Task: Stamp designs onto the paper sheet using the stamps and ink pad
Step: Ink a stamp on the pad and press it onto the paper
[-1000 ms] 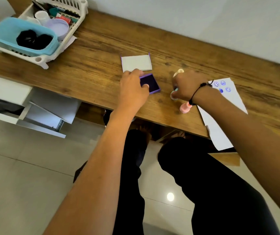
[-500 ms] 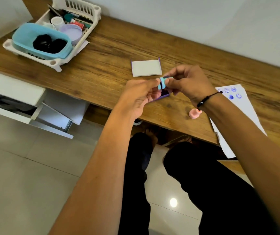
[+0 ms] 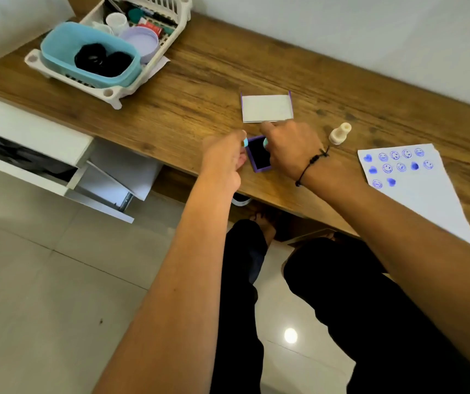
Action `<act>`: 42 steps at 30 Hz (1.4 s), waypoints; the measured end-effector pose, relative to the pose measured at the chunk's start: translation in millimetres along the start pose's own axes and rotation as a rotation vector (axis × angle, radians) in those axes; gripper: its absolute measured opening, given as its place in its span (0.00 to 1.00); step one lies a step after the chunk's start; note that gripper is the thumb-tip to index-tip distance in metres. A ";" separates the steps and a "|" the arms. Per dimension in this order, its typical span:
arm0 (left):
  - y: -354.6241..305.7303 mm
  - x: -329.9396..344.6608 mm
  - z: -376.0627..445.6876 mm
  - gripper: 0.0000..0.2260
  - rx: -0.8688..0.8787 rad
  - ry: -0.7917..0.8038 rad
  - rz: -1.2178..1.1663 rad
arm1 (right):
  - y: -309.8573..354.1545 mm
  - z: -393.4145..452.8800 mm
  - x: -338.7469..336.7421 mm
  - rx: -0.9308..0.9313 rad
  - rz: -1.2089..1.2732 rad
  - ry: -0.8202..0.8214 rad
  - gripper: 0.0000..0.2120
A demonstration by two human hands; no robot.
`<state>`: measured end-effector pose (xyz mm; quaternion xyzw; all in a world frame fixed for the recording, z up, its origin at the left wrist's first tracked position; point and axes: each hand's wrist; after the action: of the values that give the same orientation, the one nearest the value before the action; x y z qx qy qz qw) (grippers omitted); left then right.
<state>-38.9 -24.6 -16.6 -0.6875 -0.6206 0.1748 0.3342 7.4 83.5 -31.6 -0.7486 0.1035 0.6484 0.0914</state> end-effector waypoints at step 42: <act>1.1 21.4 -5.4 0.19 -0.035 -0.024 0.047 | -10.5 -4.5 -12.7 -0.120 -0.037 0.138 0.18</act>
<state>-30.9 -5.2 -9.7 -0.7055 -0.6110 0.1800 0.3106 12.8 92.9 -18.4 -0.7974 0.0564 0.5986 0.0511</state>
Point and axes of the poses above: each hand's wrist, its own z-axis towards the middle knuckle, its own x-axis out of the palm, y = z × x
